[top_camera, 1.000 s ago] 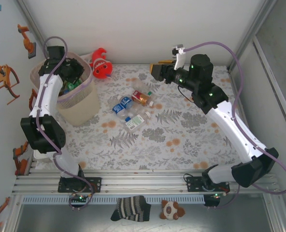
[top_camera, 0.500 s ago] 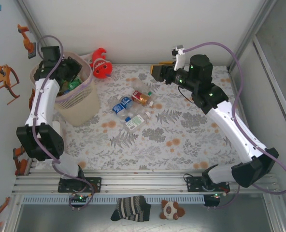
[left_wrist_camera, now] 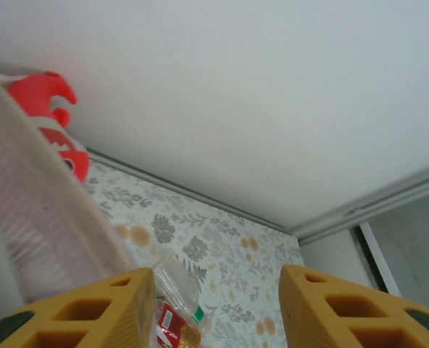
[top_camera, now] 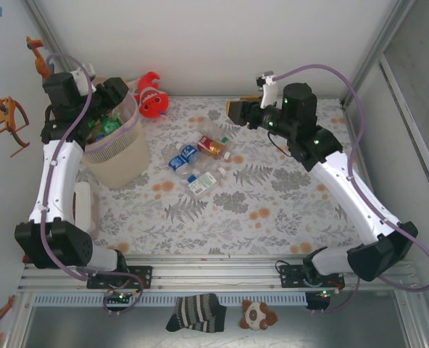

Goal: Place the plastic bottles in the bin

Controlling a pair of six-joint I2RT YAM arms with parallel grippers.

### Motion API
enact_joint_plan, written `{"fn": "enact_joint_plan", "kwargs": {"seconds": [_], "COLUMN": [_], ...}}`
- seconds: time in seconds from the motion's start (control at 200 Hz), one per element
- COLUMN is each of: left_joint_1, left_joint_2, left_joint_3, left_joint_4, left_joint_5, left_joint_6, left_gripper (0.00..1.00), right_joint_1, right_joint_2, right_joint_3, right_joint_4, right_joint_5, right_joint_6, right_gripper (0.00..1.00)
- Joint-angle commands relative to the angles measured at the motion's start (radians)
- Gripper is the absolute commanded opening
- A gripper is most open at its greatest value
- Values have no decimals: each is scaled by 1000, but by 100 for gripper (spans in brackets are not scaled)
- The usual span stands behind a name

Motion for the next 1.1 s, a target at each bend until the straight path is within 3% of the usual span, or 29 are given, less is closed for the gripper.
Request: {"fn": "enact_joint_plan", "kwargs": {"seconds": [0.0, 0.125, 0.396, 0.636, 0.811, 1.097], "left_joint_1": [-17, -67, -288, -453, -549, -694], "left_joint_2": [-50, -81, -69, -32, 8, 112], "left_joint_3": [-12, -11, 48, 11, -56, -139], "left_joint_4": [56, 44, -143, -284, -379, -411], "left_joint_5": [98, 99, 15, -119, -229, -329], "left_joint_6": [94, 193, 435, 546, 618, 658], "left_gripper": [50, 52, 52, 53, 61, 69], "right_joint_1": [4, 4, 3, 3, 3, 3], "right_joint_2": [-29, -40, -70, -112, -140, -214], "right_joint_3": [-18, -42, -76, -115, -139, -190], "right_joint_4": [-36, -55, -121, -162, -179, -228], "right_joint_5": [32, 62, 136, 212, 254, 409], "right_joint_6": [-25, -25, -42, -62, -63, -10], "right_gripper": [55, 55, 55, 55, 55, 57]}}
